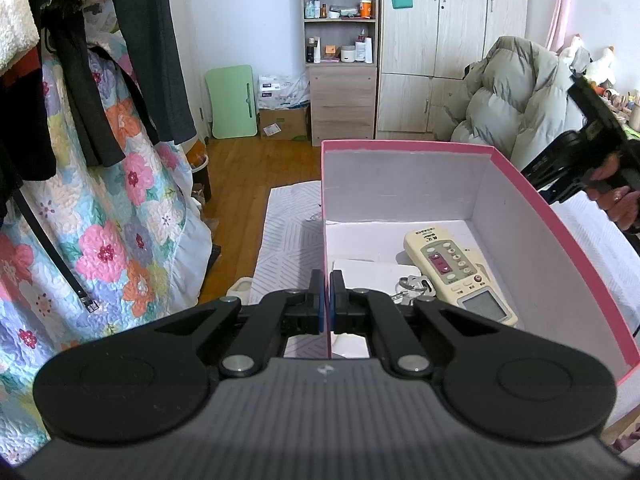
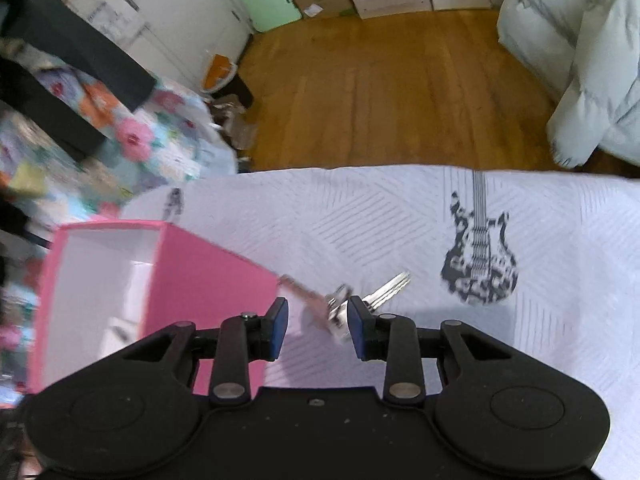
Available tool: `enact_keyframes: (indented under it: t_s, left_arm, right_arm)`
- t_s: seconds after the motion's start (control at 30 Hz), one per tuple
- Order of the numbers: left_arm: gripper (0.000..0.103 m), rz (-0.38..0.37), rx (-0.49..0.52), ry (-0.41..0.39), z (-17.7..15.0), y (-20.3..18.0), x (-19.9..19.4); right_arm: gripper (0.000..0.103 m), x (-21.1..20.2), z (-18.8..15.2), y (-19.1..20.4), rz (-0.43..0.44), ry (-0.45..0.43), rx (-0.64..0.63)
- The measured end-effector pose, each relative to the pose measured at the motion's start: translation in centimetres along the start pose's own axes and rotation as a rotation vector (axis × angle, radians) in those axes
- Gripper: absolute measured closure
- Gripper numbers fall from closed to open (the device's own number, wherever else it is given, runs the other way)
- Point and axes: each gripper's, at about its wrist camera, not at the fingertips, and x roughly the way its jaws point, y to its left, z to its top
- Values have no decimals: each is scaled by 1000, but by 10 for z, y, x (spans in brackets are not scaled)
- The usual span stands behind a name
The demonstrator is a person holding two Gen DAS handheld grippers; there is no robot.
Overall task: Organize rigid objects
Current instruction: 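Grasp the ring of silver keys on the table with the right gripper, then carry the keys over the pink box and lower them beside the remote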
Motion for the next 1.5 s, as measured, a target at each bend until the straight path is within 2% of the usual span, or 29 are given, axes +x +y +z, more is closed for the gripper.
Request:
enact_keyframes:
  t_s: [0.03,0.1,0.13,0.17,0.27,0.43,0.63,0.8,1.0,1.2,1.4,1.5]
  left_arm:
    - [101,-2,-2,0,0,0,0]
    - [101,-3,-2,0,0,0,-1]
    - [101,-3,0,0,0,0,-1]
    - [101,-3,1,0,-1,-1,-1]
    - [101,-5,-2,1,-1,-1,-1]
    - [101,-2,0,3,0,-1,-1]
    - [101,4,3,6,0,0,-1]
    - [101,13,7,4,1,-1,-2]
    - [101,13,7,4,0,-2,-3]
    - [101,10,7,4,1,-3,-3]
    - [101,4,5,2,1,-2,-3]
    - [101,2,6,2,1,-2,-3]
  right_arm:
    - [66,4,0,2,-21,-1,-13]
    - [73,9,-3,5,-58,-3,-63]
    - [92,7,-5,7,-70,-12,-97]
    - [99,6,-7,9,-70,-18,-123]
    - [99,-10,-12,9,-37,-77,-140]
    - [99,-55,-23,15,43,-226,-159]
    - [99,-112,-35,43,95,-367,-241]
    - [99,-154,-47,69,186,-401,-314]
    - [99,-172,-64,101,251,-388,-408]
    - [99,-149,-79,120,293,-292,-453]
    - [99,-106,-83,130,264,-196,-465]
    - [99,-90,-82,137,171,-191,-504]
